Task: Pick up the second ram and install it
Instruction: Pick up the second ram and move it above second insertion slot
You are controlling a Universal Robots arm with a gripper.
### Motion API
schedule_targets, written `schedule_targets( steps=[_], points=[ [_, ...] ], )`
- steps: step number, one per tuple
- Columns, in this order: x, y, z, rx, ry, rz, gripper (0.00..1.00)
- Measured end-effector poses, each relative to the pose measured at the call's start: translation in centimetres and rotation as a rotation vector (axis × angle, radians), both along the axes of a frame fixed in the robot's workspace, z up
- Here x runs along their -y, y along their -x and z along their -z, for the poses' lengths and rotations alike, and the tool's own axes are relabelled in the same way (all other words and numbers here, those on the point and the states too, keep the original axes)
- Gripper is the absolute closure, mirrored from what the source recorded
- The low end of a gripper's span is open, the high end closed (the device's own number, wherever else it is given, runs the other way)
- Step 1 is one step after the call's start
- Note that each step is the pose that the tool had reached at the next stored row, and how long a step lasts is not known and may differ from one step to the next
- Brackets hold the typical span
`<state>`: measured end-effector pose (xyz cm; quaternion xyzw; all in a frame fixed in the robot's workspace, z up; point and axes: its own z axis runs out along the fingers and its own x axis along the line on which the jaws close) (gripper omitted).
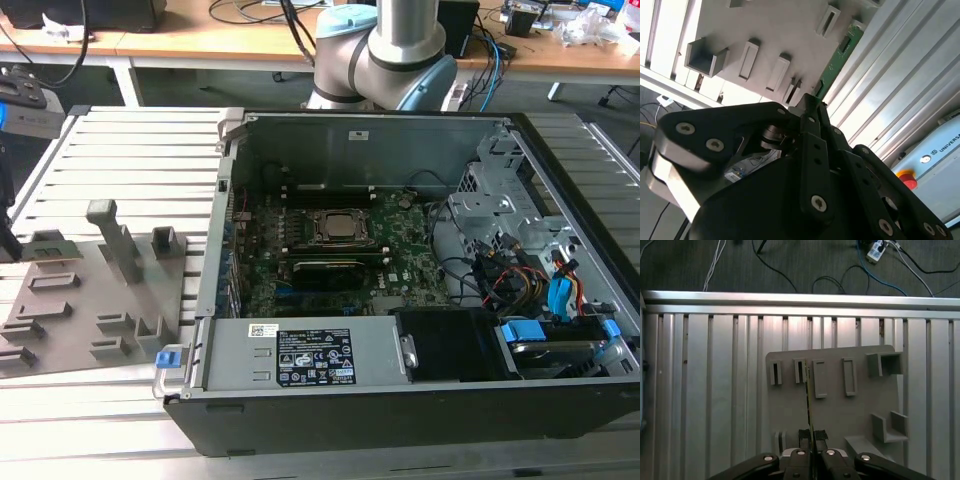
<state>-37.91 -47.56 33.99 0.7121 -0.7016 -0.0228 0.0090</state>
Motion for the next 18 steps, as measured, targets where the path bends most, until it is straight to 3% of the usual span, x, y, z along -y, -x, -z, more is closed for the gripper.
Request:
schedule_targets(
  steps=[9, 13, 18],
  points=[
    [-0.04, 0.0, -2.40, 0.0000, 0.0000, 0.000, 0.86],
    [-0.04, 0.0, -4.01, 0.0001, 0.0000, 0.000, 0.86],
    [-0.04, 0.0, -5.00, 0.0001, -0.0001, 0.000, 0.86]
  ],
)
